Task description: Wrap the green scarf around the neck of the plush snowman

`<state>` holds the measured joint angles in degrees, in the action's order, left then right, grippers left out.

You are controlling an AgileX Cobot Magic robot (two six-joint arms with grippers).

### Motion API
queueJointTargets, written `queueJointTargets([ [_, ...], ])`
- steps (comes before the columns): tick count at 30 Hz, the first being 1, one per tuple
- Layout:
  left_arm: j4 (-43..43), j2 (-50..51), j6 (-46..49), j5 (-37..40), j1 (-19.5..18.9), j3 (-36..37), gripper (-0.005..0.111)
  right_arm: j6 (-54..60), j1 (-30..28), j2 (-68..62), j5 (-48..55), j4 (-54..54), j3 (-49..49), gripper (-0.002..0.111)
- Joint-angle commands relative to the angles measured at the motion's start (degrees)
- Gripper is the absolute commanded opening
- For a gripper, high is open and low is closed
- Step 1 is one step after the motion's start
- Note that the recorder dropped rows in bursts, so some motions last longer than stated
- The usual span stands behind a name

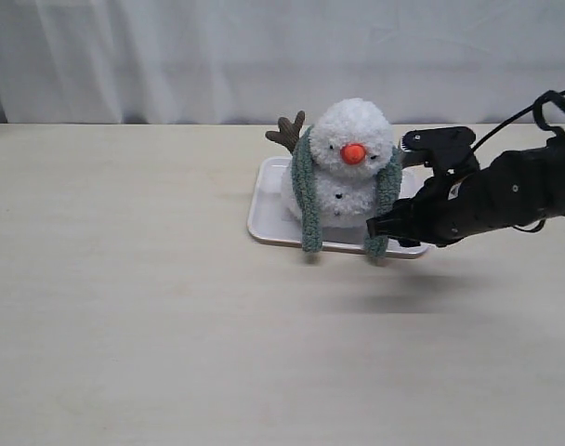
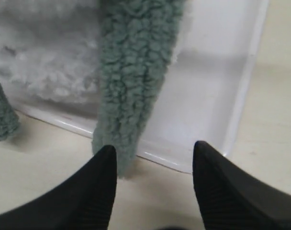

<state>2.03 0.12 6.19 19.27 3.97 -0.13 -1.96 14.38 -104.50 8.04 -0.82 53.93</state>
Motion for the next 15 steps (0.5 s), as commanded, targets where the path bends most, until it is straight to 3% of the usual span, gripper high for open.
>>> queueJointTargets([
  [1, 0.16, -0.12, -0.29, -0.75, -0.21, 0.13, 0.000, 1.31, 3.18, -1.33, -3.85, -0.19, -0.31, 0.047],
  [15, 0.16, -0.12, -0.29, -0.75, -0.21, 0.13, 0.000, -1.93, 3.43, -6.69, -9.44, -1.91, 0.71, 0.047],
])
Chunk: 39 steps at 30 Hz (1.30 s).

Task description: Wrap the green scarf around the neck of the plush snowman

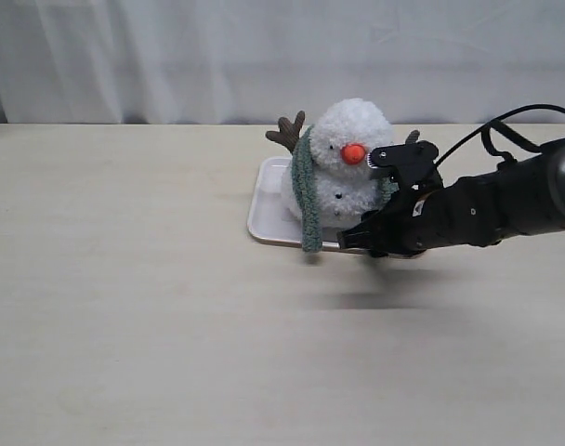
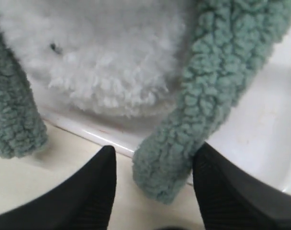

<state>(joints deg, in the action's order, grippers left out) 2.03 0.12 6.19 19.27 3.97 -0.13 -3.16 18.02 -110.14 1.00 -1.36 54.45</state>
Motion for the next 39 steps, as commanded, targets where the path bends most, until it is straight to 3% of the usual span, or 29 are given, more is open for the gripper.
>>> queueJointTargets([
  [1, 0.16, -0.12, -0.29, -0.64, -0.21, 0.13, 0.000, -0.72, -0.21, -1.05, -2.44, -1.37, 0.18, 0.047],
  [8, 0.16, -0.12, -0.29, -0.64, -0.21, 0.13, 0.000, -0.72, -0.21, -1.33, -4.23, -3.47, 0.28, 0.044],
  [15, 0.16, -0.12, -0.29, -0.64, -0.21, 0.13, 0.000, -0.72, 0.11, -2.44, -4.97, -4.61, 0.28, 0.004],
  [27, 0.16, -0.12, -0.29, -0.64, -0.21, 0.13, 0.000, -0.86, 0.11, 1.50, 1.00, -7.92, 0.28, 0.004],
  [32, 0.16, -0.12, -0.29, -0.75, -0.21, 0.13, 0.000, -0.86, 0.11, 1.98, 3.01, -18.36, 0.28, 0.004],
  [35, 0.16, -0.12, -0.29, -0.75, -0.21, 0.13, 0.000, -0.31, 0.11, 1.98, 3.77, -18.92, 0.28, 0.004],
  [39, 0.16, -0.12, -0.29, -0.75, -0.21, 0.13, 0.000, 4.42, 4.51, 1.98, 5.11, -18.70, 2.42, 0.004],
])
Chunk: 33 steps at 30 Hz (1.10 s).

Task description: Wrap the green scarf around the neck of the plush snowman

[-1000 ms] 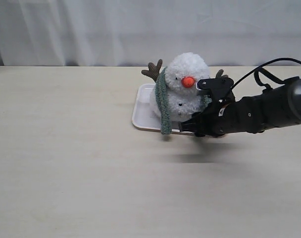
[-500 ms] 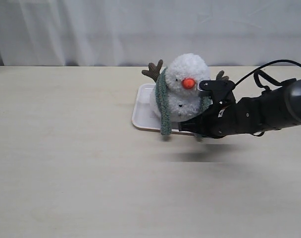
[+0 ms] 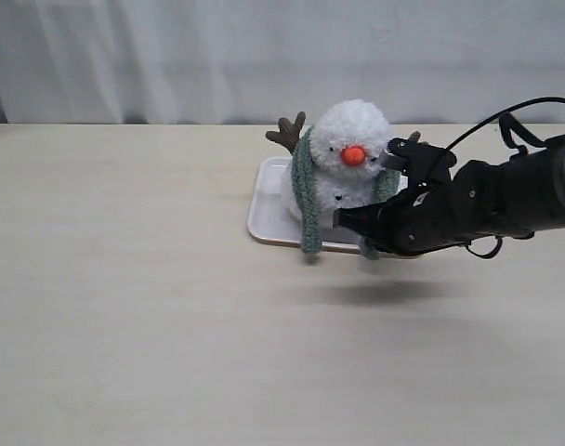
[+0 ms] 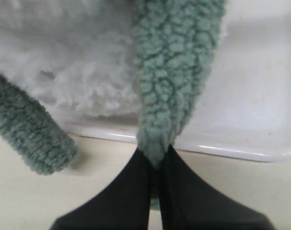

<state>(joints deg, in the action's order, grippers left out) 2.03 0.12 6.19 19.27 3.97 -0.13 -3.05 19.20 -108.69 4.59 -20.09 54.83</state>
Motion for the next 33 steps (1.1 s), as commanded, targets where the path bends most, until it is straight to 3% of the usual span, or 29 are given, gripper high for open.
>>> queueJointTargets([
  [1, 0.16, -0.12, -0.29, -0.75, -0.21, 0.13, 0.000, 4.31, 4.40, 0.53, 1.53, 0.03, 2.84, 0.004],
  [17, 0.16, -0.12, -0.29, -0.75, -0.21, 0.13, 0.000, 3.99, 5.12, -3.74, -1.78, 0.39, 3.80, 0.006],
  [27, 0.16, -0.12, -0.29, -0.65, -0.21, 0.13, 0.000, 7.69, 5.50, -3.74, -0.01, 0.52, 3.80, 0.048],
  [33, 0.16, -0.12, -0.29, -0.65, -0.21, 0.13, 0.000, 9.97, 6.99, -3.74, 3.77, 0.30, 5.58, 0.059],
])
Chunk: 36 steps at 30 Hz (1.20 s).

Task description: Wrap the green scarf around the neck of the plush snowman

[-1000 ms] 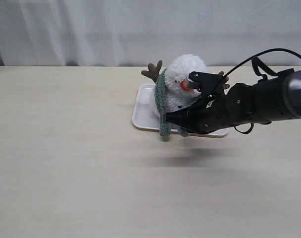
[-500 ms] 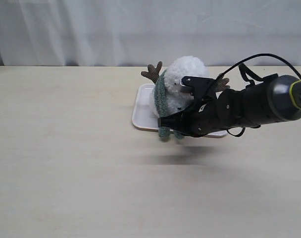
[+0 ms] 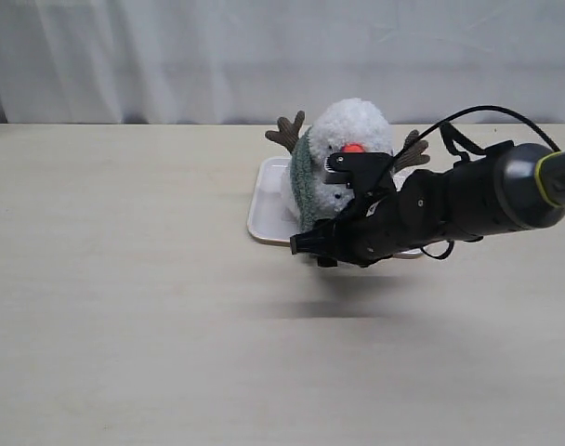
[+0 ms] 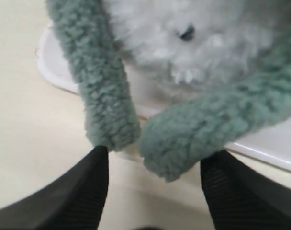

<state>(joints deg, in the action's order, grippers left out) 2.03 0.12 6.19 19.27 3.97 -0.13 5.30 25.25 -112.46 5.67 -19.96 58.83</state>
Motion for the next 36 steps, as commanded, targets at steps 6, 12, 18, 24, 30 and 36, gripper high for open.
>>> queueJointTargets([
  [6, 0.16, -0.12, -0.29, -0.65, -0.21, 0.13, 0.000, 1.62, 2.22, -0.19, 3.14, -0.28, 4.39, 0.060],
  [12, 0.16, -0.12, -0.29, -0.65, -0.21, 0.13, 0.000, 1.62, 2.22, -2.05, 2.69, -0.28, 4.46, 0.060],
  [18, 0.16, -0.12, -0.29, -0.65, -0.21, 0.13, 0.000, 1.38, 2.22, -3.70, -2.75, -2.06, 4.46, 0.060],
  [24, 0.14, -0.12, -0.29, -0.75, -0.21, 0.13, 0.000, 1.14, 2.22, -4.01, -6.05, -3.78, 4.46, 0.059],
  [30, 0.14, -0.12, -0.29, -0.75, -0.21, 0.13, 0.000, 1.63, 1.97, -4.26, -6.61, -2.86, 4.46, 0.029],
  [36, 0.14, -0.12, -0.29, -0.75, -0.21, 0.13, 0.000, 4.50, 1.98, -4.87, -6.55, -2.88, 4.46, 0.004],
])
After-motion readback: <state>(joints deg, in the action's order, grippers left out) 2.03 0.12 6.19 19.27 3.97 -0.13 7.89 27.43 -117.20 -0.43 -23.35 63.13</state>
